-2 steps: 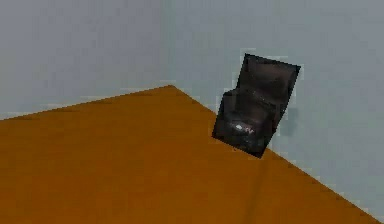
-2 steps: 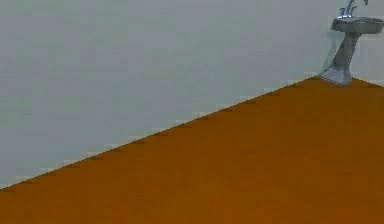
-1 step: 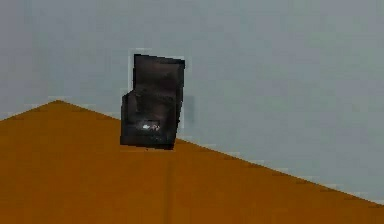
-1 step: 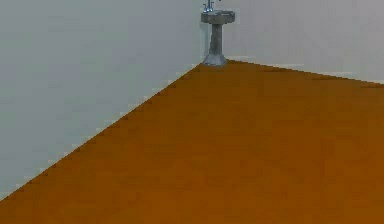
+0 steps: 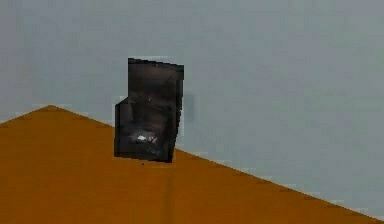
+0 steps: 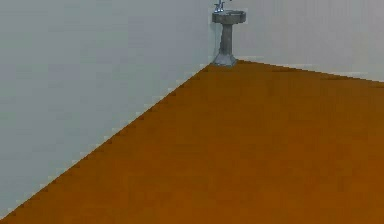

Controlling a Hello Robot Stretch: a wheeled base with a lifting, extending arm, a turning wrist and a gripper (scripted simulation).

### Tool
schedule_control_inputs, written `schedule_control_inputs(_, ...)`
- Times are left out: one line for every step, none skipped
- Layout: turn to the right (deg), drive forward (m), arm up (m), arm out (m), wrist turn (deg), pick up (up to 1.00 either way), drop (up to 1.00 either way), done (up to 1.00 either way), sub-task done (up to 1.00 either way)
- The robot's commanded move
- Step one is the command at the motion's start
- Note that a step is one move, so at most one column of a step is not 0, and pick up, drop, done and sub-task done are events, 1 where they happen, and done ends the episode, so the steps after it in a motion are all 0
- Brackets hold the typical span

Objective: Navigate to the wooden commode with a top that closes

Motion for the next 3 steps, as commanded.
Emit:
schedule_control_inputs(9.0, 0.0, 0.0, 0.0, 0.0, 0.0, 0.0, 0.0, 0.0)
schedule_control_inputs(0.0, 0.6, 0.0, 0.0, 0.0, 0.0, 0.0, 0.0, 0.0)
schedule_control_inputs(-33.0, 0.0, 0.0, 0.0, 0.0, 0.0, 0.0, 0.0, 0.0)
